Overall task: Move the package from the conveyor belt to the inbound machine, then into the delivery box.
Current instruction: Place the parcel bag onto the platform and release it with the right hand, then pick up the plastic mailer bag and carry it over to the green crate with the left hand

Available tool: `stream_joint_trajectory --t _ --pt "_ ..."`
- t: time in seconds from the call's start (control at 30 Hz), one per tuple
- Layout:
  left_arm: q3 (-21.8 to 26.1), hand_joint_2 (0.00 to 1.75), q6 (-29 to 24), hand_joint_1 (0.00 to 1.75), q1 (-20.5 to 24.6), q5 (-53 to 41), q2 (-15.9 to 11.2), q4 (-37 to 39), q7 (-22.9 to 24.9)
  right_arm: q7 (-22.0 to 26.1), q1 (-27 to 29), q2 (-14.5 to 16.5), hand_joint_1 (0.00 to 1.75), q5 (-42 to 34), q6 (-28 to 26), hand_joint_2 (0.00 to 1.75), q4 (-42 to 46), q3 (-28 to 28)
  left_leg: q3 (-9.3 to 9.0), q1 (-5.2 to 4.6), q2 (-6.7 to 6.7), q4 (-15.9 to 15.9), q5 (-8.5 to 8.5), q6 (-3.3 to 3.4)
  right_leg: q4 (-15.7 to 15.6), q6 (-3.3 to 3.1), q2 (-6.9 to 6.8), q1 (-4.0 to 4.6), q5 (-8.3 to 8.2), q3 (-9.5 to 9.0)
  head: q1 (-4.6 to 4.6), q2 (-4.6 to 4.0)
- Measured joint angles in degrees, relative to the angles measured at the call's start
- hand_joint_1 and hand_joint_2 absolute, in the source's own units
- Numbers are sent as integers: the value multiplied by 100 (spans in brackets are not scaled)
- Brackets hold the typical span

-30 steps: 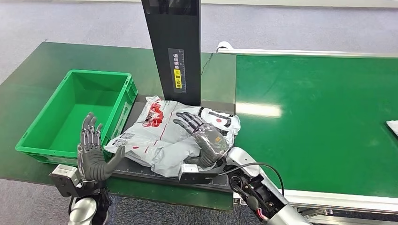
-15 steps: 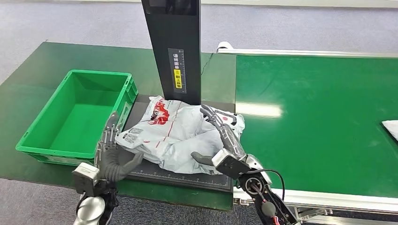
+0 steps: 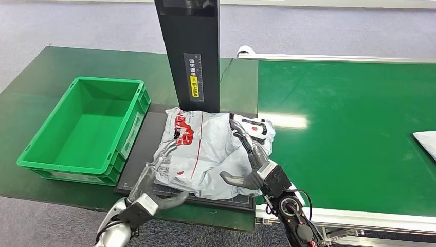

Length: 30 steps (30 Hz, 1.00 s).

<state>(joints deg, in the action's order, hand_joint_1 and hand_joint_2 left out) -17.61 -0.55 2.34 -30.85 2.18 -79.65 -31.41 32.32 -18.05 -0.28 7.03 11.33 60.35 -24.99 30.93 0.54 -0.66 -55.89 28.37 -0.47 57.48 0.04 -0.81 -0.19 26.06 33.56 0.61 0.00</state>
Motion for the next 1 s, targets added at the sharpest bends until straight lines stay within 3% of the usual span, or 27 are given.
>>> stream_joint_trajectory --t 0.3,0.5,1.0 --pt "-487 175 189 0 178 -920 -100 145 43 53 235 -35 0 70 139 175 17 256 1 0 2 0 0 0 -1 0 -2 0 0 -1 -1 0" --pt "-929 175 197 0 434 -2077 -188 525 687 49 361 -26 0 153 184 175 164 450 0 0 0 0 0 0 -1 0 -1 0 0 -1 -1 0" --pt "-1224 175 173 0 615 -2198 -260 986 789 38 471 8 0 204 187 175 280 592 0 0 1 0 0 0 -1 0 -1 0 0 -1 0 0"
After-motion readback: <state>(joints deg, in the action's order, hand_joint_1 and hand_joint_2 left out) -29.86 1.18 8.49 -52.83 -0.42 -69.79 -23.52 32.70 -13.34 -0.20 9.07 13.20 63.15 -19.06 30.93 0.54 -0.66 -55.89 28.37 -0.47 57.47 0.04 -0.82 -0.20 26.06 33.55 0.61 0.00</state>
